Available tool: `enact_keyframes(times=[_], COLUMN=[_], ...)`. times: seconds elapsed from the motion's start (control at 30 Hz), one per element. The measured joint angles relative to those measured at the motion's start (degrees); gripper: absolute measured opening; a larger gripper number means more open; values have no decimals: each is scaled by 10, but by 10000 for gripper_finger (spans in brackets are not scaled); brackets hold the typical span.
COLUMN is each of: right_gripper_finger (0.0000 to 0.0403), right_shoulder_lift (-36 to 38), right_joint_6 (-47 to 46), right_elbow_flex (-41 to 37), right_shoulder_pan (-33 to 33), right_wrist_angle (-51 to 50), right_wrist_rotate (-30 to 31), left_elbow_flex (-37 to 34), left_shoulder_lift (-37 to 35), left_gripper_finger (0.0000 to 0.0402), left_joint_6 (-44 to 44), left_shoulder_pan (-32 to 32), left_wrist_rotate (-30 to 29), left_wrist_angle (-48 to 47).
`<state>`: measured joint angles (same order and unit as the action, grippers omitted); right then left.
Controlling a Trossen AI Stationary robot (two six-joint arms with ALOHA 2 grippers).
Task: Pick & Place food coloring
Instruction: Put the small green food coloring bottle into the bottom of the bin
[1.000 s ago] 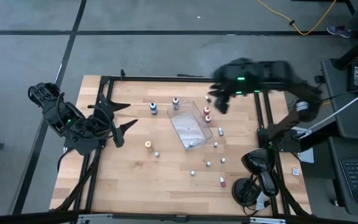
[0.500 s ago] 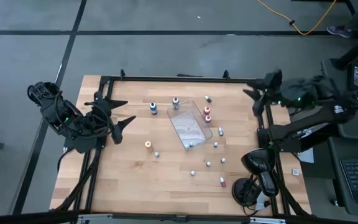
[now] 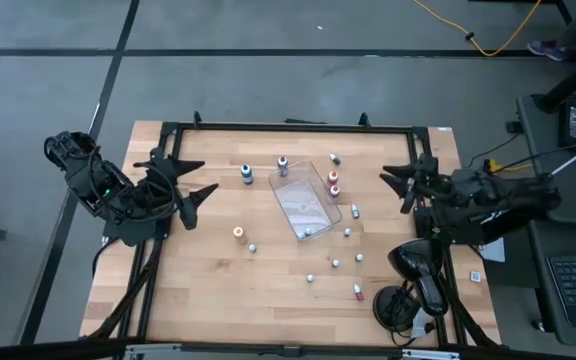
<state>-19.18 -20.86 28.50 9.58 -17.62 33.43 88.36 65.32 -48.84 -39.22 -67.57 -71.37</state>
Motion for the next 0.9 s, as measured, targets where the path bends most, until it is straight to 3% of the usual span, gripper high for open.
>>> enact_keyframes(times=[0.37, 0.63, 0.9], right_gripper_finger=[142, 142, 142], right_shoulder_lift=[191, 191, 191], right_joint_6=[-13, 3, -25], right_elbow_flex=[-162, -185, -189], right_shoulder_pan=[0, -3, -3], right_wrist_angle=[47, 21, -53], right_wrist_rotate=[26, 74, 111], left_elbow_flex=[0, 0, -40], left_shoulder_lift=[0, 7, 7], left_gripper_finger=[297, 296, 297], left_joint_6=[-16, -19, -82], left_shoulder_pan=[0, 0, 0], left_wrist_rotate=[-4, -4, -3], left_wrist_angle=[0, 0, 0])
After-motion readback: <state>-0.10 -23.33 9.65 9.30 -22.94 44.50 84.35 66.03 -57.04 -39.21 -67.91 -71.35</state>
